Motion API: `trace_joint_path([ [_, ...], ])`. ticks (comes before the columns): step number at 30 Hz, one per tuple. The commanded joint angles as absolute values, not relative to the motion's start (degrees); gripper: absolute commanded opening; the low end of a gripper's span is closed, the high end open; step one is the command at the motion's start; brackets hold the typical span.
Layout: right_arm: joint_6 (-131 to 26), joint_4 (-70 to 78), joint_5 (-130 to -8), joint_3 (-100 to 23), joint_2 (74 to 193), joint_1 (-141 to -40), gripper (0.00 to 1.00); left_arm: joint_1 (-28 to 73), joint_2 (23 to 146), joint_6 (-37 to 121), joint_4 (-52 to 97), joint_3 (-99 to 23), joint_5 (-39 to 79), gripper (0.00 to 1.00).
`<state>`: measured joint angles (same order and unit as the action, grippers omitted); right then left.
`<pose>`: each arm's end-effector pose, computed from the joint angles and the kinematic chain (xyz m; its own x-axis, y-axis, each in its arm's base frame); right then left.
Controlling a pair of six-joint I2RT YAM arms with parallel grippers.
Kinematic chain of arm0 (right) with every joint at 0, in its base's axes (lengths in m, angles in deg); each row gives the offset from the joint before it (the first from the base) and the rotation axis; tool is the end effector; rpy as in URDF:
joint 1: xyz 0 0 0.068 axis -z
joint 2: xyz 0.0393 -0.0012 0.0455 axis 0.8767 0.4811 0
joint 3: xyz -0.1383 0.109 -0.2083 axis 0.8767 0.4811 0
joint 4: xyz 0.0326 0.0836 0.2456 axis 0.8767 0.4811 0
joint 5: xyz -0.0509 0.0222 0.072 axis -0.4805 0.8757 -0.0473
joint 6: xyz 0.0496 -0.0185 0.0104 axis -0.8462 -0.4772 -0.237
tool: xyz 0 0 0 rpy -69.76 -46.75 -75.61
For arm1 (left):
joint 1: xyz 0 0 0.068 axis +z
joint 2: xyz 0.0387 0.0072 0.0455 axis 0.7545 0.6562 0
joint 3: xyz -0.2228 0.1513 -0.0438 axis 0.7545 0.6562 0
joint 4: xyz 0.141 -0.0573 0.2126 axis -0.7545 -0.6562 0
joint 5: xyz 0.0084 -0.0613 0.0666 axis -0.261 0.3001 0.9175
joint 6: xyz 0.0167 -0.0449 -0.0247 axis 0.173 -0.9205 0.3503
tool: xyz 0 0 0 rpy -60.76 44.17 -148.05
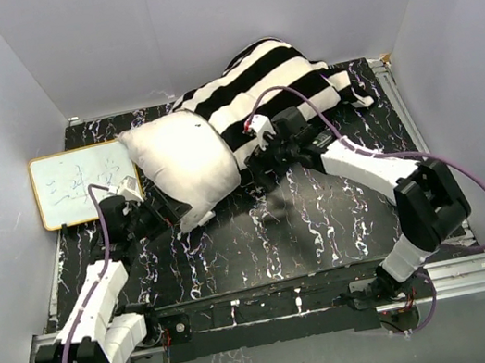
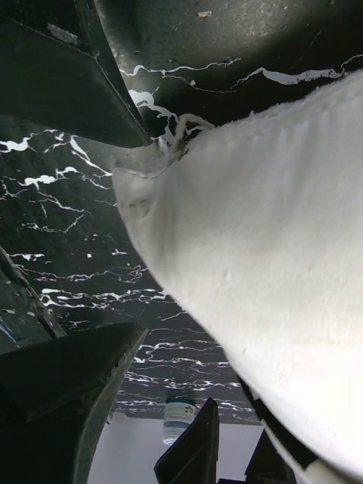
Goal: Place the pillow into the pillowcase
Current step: Stuff the pillow into the pillowcase.
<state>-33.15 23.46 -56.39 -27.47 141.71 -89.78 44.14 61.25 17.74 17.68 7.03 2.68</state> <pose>0.2945 0.1738 0.2531 -0.4616 -0.4850 -0.7427 -0.7803 0.6202 0.0800 0.1964 -0.0321 0.2249 -0.6374 -0.4754 -0.6064 0.1063 0.7252 -0.6803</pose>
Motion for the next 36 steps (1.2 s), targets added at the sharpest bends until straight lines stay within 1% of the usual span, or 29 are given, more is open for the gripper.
trace_joint_path([
  [1,-43.4,15.4,-65.9,-33.7,144.3,-92.0,0.94,44.0,65.2,13.0,29.9,8.2,1.5,0.97],
  [3,-46.7,15.5,-63.8,-35.6,145.4,-93.2,0.94,43.9,67.1,13.2,30.7,7.7,1.5,0.97],
  [5,-48.4,15.4,-65.1,-37.0,146.0,-95.8,0.95,43.9,67.8,15.2,29.1,6.7,3.4,0.97],
  [8,-50.3,16.0,-75.3,-40.0,148.1,-100.3,0.97,44.0,69.0,16.3,31.4,7.2,5.0,0.97],
  [12,-50.9,17.8,-93.1,-43.1,154.3,-103.0,1.0,43.9,76.2,15.7,36.8,6.6,2.8,0.97],
  [14,-50.6,17.3,-98.0,-42.4,155.4,-103.0,0.99,43.9,79.0,15.7,39.1,6.2,2.8,0.97],
  [15,-50.0,16.0,-99.2,-41.3,155.1,-103.0,1.0,43.9,80.0,15.8,39.7,5.9,3.0,0.97],
  [16,-49.0,15.0,-99.9,-40.2,154.6,-102.9,0.98,43.8,81.3,16.1,40.1,5.3,3.2,0.97],
  [18,-46.7,13.2,-100.3,-38.2,153.6,-103.0,0.9,43.9,83.3,16.4,41.0,4.4,3.0,0.94],
  [19,-46.0,12.6,-100.4,-37.4,153.0,-103.0,0.83,43.9,84.3,16.3,41.8,4.1,2.5,0.91],
  [21,-43.7,11.8,-99.3,-36.4,151.7,-103.0,0.65,43.9,86.4,15.7,44.1,3.4,0.5,0.76],
  [22,-42.6,11.9,-97.5,-36.3,150.3,-103.0,0.55,43.9,87.4,15.4,45.4,3.1,-0.6,0.64],
  [23,-41.6,12.5,-94.8,-36.4,149.4,-102.9,0.5,43.8,88.3,14.9,46.5,2.8,-2.2,0.54],
  [24,-40.1,13.9,-91.4,-36.9,148.4,-102.9,0.47,43.8,89.6,14.4,47.8,2.5,-3.2,0.45],
  [26,-36.8,16.3,-83.0,-37.8,147.0,-102.9,0.38,43.4,90.9,14.2,49.0,1.9,-4.1,0.31],
  [27,-35.3,17.6,-81.3,-38.5,146.7,-102.9,0.33,43.2,91.4,14.4,49.2,1.4,-4.4,0.28],
  [28,-33.8,18.7,-79.9,-39.1,146.7,-102.9,0.28,43.0,91.7,14.5,49.3,0.9,-4.7,0.26],
  [29,-32.4,19.8,-78.7,-39.7,146.9,-102.7,0.21,42.9,92.0,14.7,49.1,0.5,-4.8,0.25],
  [30,-31.6,20.6,-77.4,-40.1,147.0,-102.1,0.1,42.6,92.3,14.9,49.0,0.0,-5.1,0.23],
  [31,-30.9,21.4,-75.6,-40.4,147.4,-101.4,0.08,42.4,92.4,15.1,48.9,-0.4,-5.5,0.21],
  [33,-29.7,23.7,-70.9,-41.6,148.0,-99.4,0.08,42.1,92.6,15.4,49.0,-1.0,-6.1,0.17],
  [36,-26.6,27.5,-57.8,-43.5,148.1,-96.3,0.08,41.3,93.3,15.1,51.0,-1.2,-7.8,0.1],
])
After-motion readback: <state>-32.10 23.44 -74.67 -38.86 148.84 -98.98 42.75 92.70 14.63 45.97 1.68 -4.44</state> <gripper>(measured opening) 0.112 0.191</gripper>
